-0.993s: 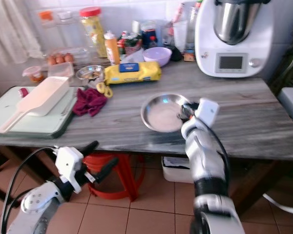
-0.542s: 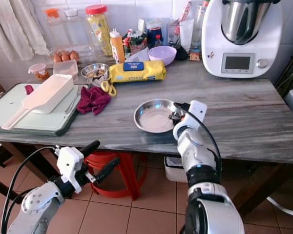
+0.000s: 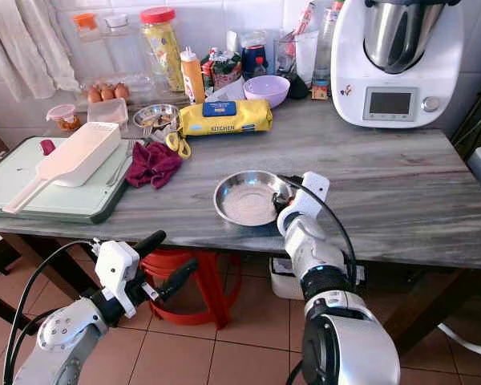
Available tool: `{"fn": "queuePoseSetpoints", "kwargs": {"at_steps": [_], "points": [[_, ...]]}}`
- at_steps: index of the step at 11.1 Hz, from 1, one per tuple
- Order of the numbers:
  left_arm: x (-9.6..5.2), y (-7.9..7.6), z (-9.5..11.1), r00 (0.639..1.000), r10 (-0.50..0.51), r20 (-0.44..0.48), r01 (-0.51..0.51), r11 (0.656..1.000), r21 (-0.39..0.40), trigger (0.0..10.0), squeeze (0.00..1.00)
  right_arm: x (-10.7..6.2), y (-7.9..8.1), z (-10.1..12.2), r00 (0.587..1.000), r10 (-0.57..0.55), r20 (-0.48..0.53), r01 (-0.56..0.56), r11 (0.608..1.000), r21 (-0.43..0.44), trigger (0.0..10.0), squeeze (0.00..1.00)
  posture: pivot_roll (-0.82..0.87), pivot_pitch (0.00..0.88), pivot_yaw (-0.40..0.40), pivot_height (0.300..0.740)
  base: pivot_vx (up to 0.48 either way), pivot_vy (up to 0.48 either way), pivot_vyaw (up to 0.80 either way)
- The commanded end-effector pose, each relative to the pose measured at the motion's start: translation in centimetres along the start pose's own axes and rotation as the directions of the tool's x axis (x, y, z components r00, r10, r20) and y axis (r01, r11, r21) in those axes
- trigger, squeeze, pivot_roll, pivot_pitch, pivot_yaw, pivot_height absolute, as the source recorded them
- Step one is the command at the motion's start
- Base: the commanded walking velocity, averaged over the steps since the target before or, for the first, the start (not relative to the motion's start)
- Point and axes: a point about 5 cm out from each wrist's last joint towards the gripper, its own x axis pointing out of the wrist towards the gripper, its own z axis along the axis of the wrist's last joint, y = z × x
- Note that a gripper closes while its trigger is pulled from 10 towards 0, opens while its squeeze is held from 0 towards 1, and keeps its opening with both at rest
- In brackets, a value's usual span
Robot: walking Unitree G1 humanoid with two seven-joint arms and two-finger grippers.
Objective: Setting the table
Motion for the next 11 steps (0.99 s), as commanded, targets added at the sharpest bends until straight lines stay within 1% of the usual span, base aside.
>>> {"fn": "queuePoseSetpoints", "kwargs": {"at_steps": [1, 3, 4, 5, 6, 7, 8, 9, 10, 11], "points": [[0.0, 0.3, 0.3, 1.000, -0.002, 0.003, 0.002, 1.000, 0.018, 10.0, 0.00, 0.2, 0.8, 0.7, 0.999, 0.028, 0.017, -0.028, 1.000, -0.003, 10.0, 1.00, 0.00, 0.000, 0.081, 0.740, 0.000, 0.000, 0.00], [0.1, 0.4, 0.3, 1.000, 0.000, 0.005, 0.000, 1.000, 0.022, 10.0, 0.00, 0.3, 0.9, 1.9, 0.997, 0.040, 0.061, -0.039, 0.999, -0.012, 10.0, 1.00, 0.00, 0.000, 0.082, 0.740, 0.000, 0.000, 0.00], [0.2, 0.4, 0.4, 1.000, 0.003, 0.009, -0.004, 1.000, 0.025, 10.0, 0.00, 0.2, 1.1, 3.2, 0.992, 0.066, 0.106, -0.065, 0.998, -0.007, 10.0, 1.00, 0.00, 0.000, 0.080, 0.740, 0.000, 0.000, 0.00], [0.2, 0.5, 0.4, 1.000, 0.010, 0.012, -0.010, 1.000, 0.027, 10.0, 0.00, -0.1, 1.3, 4.1, 0.984, 0.092, 0.152, -0.082, 0.994, -0.076, 10.0, 1.00, 0.00, 0.000, 0.079, 0.740, 0.000, 0.000, 0.00], [0.2, 0.5, 0.4, 1.000, 0.012, 0.014, -0.013, 1.000, 0.027, 10.0, 0.00, -0.4, 1.5, 4.5, 0.975, 0.118, 0.190, -0.096, 0.988, -0.124, 10.0, 1.00, 0.00, 0.000, 0.079, 0.740, 0.000, 0.000, 0.00], [0.3, 0.5, 0.5, 1.000, 0.016, 0.017, -0.016, 1.000, 0.026, 10.0, 0.00, -2.4, 2.4, 6.5, 0.893, 0.234, 0.385, -0.100, 0.936, -0.337, 10.0, 1.00, 0.00, 0.000, 0.085, 0.740, 0.000, 0.000, 0.00], [0.3, 0.5, 0.5, 1.000, 0.019, 0.020, -0.020, 1.000, 0.024, 10.0, 0.00, -3.3, 2.5, 6.8, 0.865, 0.280, 0.416, -0.098, 0.908, -0.407, 10.0, 1.00, 0.00, 0.000, 0.086, 0.740, 0.000, 0.000, 0.00], [0.4, 0.6, 0.6, 0.999, 0.036, 0.030, -0.037, 0.999, 0.013, 10.0, 0.00, -5.3, 1.7, 6.3, 0.842, 0.310, 0.441, -0.080, 0.881, -0.466, 10.0, 1.00, -0.01, 0.000, 0.093, 0.740, 0.000, 0.000, 0.00], [0.4, 0.8, 0.6, 0.997, 0.072, 0.034, -0.071, 0.997, -0.015, 10.0, 0.00, -7.0, 1.2, 5.7, 0.832, 0.328, 0.447, -0.072, 0.863, -0.500, 10.0, 1.00, -0.03, 0.000, 0.097, 0.740, 0.000, 0.000, 0.00], [0.5, 1.1, 0.7, 0.995, 0.094, 0.042, -0.094, 0.996, -0.014, 10.0, 0.00, -8.5, 0.7, 5.4, 0.824, 0.326, 0.464, -0.049, 0.856, -0.515, 10.0, 1.00, -0.04, 0.000, 0.100, 0.740, 0.000, 0.000, 0.00]]}}
